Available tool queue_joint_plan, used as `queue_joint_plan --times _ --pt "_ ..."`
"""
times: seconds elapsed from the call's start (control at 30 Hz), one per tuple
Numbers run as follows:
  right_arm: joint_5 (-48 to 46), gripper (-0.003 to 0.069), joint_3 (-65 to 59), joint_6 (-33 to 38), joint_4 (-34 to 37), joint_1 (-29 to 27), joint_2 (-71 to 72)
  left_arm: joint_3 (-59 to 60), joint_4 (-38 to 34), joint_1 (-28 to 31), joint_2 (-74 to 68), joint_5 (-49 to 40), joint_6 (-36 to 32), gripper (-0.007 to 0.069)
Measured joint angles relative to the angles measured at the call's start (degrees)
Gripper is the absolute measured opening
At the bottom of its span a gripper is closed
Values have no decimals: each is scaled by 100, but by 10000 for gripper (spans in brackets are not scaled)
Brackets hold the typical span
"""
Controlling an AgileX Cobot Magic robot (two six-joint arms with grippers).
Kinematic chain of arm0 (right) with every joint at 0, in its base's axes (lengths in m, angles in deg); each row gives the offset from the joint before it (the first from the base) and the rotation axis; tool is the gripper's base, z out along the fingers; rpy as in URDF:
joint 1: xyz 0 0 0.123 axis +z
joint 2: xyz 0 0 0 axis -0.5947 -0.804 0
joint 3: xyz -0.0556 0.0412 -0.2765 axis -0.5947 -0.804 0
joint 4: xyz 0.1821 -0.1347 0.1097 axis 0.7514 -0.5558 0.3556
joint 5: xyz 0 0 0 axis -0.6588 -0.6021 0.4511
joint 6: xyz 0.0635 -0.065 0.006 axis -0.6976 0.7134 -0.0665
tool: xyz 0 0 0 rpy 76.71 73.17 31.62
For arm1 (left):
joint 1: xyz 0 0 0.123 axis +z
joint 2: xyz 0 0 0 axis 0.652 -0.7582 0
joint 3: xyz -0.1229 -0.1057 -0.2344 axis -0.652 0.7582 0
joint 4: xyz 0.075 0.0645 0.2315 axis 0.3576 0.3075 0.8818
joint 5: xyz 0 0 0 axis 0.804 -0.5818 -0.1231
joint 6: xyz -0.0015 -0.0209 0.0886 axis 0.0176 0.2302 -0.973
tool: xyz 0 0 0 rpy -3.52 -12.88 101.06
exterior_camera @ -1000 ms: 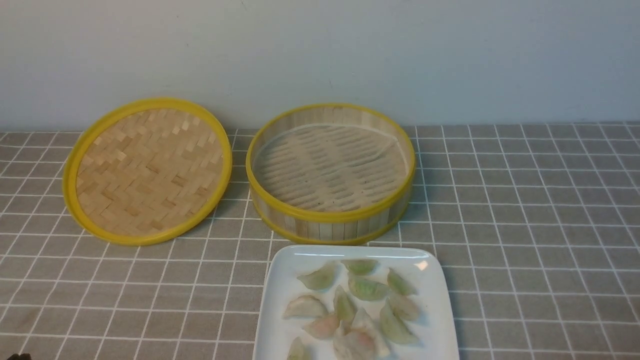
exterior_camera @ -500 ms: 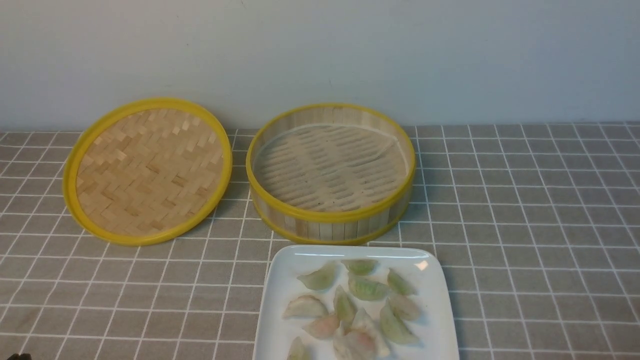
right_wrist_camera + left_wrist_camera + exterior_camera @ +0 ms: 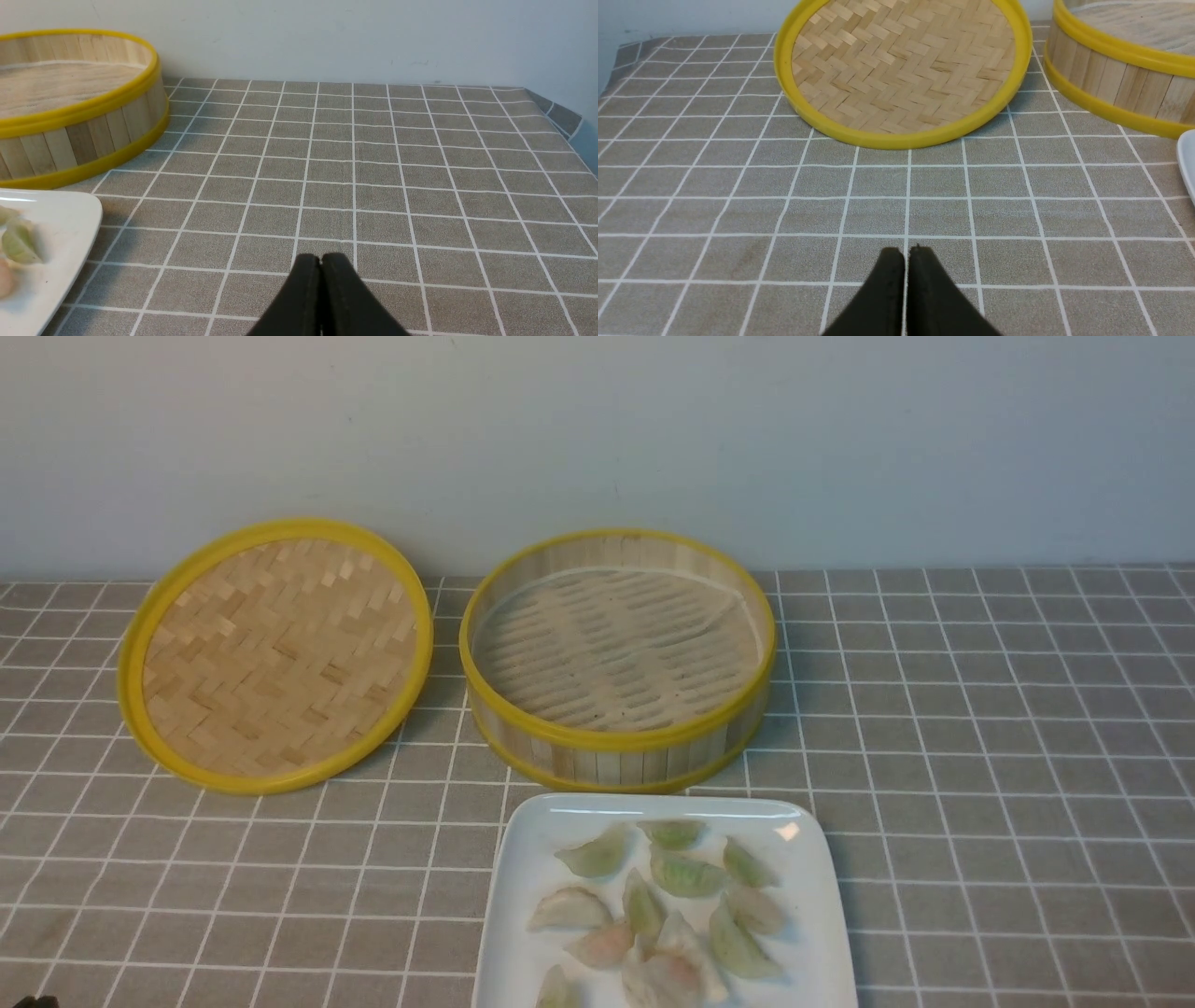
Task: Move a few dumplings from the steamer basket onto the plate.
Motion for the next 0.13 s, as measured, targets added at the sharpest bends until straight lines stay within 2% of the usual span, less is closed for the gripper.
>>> queue_joint_plan --times 0.13 --pt "0 -9 0 0 0 0 0 0 0 0 0 0 0 -5"
